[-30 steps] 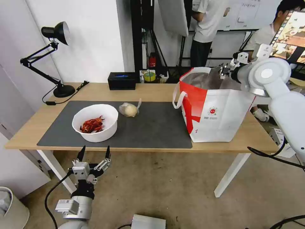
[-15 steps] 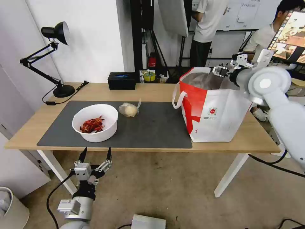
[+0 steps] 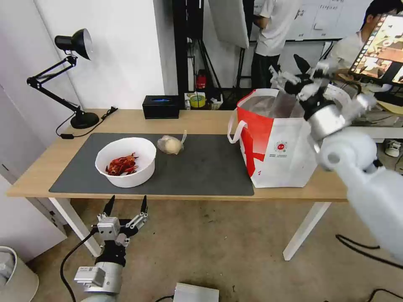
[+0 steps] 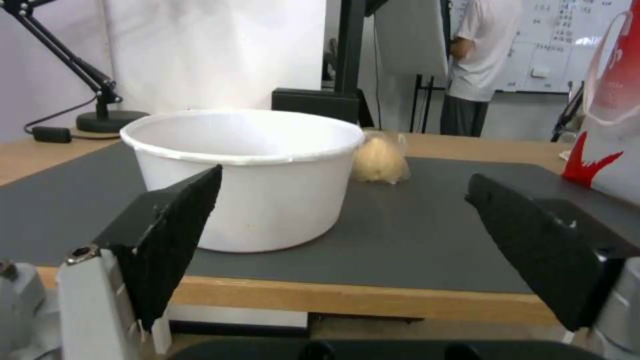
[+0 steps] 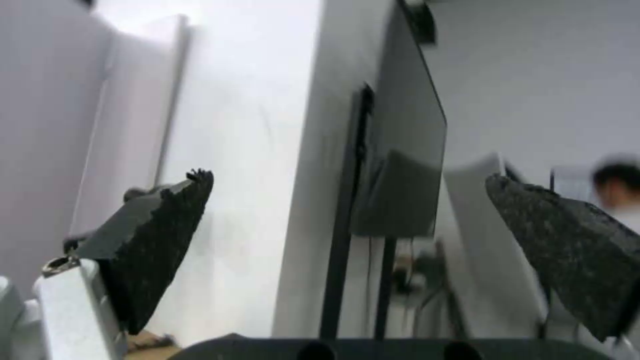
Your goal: Pick up the trash from the table and place it into the takeout bag.
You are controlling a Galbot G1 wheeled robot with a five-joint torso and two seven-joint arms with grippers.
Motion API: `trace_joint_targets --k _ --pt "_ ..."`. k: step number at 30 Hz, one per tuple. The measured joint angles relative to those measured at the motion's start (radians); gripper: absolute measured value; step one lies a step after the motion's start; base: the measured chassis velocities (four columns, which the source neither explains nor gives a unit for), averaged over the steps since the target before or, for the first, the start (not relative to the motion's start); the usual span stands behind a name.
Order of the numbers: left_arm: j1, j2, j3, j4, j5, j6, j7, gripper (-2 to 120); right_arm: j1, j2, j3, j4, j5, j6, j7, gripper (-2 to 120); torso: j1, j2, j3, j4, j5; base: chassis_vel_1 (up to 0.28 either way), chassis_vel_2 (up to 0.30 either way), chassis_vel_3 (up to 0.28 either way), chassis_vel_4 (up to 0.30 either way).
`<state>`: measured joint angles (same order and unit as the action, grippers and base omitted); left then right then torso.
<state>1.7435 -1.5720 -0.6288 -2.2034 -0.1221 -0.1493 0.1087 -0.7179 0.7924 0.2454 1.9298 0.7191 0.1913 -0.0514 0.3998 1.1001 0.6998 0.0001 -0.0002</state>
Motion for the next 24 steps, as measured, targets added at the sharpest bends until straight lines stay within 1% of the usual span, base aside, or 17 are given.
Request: trace_joint_targets --k 1,2,6,7,10,11,13,14,17,18,20,21,22,24 --pt "0.0 -0.001 0.0 0.0 0.005 -0.002 0.0 100 -0.035 0.01 0.014 0.01 -0.04 0.026 -0.007 100 0.0 0.0 0.0 -0.0001 0.0001 0.0 0.0 0.0 0.0" --pt "0.0 -0.001 0.0 0.0 0.005 -0.002 0.0 100 -0.035 0.01 0.014 0.01 -0.04 0.026 -0.007 100 0.0 0.0 0.0 -0.0001 0.0001 0.0 0.0 0.0 0.0" --pt "0.005 -0.002 -0.001 0.0 0.021 -0.011 0.002 100 -0.181 0.061 0.099 0.05 -0.16 0.109 -0.013 100 0.0 0.0 0.0 0.0 0.0002 0.0 0.0 0.0 0.0" --pt "0.005 -0.002 -0.001 0.0 0.021 -0.011 0.002 100 -0.181 0.061 0.099 0.05 -0.16 0.109 -0.013 100 0.0 0.0 0.0 0.0 0.0002 0.0 0.0 0.0 0.0" --pt "0.011 -0.002 -0.006 -0.009 0.022 -0.013 0.003 100 -0.29 0.106 0.163 0.079 -0.223 0.159 -0.015 100 0.0 0.0 0.0 0.0 0.0001 0.0 0.0 0.0 0.0" --pt "0.011 -0.002 -0.006 -0.009 0.022 -0.013 0.003 100 -0.29 0.106 0.163 0.079 -0.223 0.159 -0.015 100 0.0 0.0 0.0 0.0 0.0001 0.0 0.0 0.0 0.0" --pt "0.014 -0.002 -0.008 -0.013 0.02 -0.013 0.003 100 -0.365 0.142 0.196 0.096 -0.263 0.185 -0.015 100 0.0 0.0 0.0 0.0 0.0001 0.0 0.0 0.0 0.0" --pt "0.014 -0.002 -0.008 -0.013 0.02 -0.013 0.003 100 -0.365 0.142 0.196 0.096 -0.263 0.185 -0.015 100 0.0 0.0 0.0 0.0 0.0001 0.0 0.0 0.0 0.0" --pt "0.02 -0.001 -0.01 -0.014 0.019 -0.015 0.003 100 -0.481 0.214 0.227 0.112 -0.304 0.197 -0.008 100 0.0 0.0 0.0 -0.0002 0.0002 0.0 0.0 0.0 0.0" --pt "0.02 -0.001 -0.01 -0.014 0.019 -0.015 0.003 100 -0.481 0.214 0.227 0.112 -0.304 0.197 -0.008 100 0.0 0.0 0.0 -0.0002 0.0002 0.0 0.0 0.0 0.0" --pt "0.021 0.001 -0.01 -0.012 0.018 -0.016 0.003 100 -0.54 0.266 0.231 0.114 -0.336 0.197 0.005 100 0.0 0.0 0.0 -0.0001 0.0003 0.0 0.0 0.0 0.0" --pt "0.02 0.001 -0.01 -0.01 0.018 -0.016 0.003 100 -0.561 0.284 0.231 0.116 -0.349 0.196 0.01 100 0.0 0.0 0.0 -0.0001 0.0002 0.0 0.0 0.0 0.0" --pt "0.02 0.001 -0.01 -0.01 0.018 -0.016 0.003 100 -0.561 0.284 0.231 0.116 -0.349 0.196 0.01 100 0.0 0.0 0.0 -0.0001 0.0002 0.0 0.0 0.0 0.0" --pt "0.019 0.002 -0.01 -0.004 0.016 -0.017 0.003 100 -0.617 0.33 0.231 0.124 -0.387 0.178 0.027 100 0.0 0.0 0.0 0.0001 0.0001 0.0 0.0 0.0 0.0"
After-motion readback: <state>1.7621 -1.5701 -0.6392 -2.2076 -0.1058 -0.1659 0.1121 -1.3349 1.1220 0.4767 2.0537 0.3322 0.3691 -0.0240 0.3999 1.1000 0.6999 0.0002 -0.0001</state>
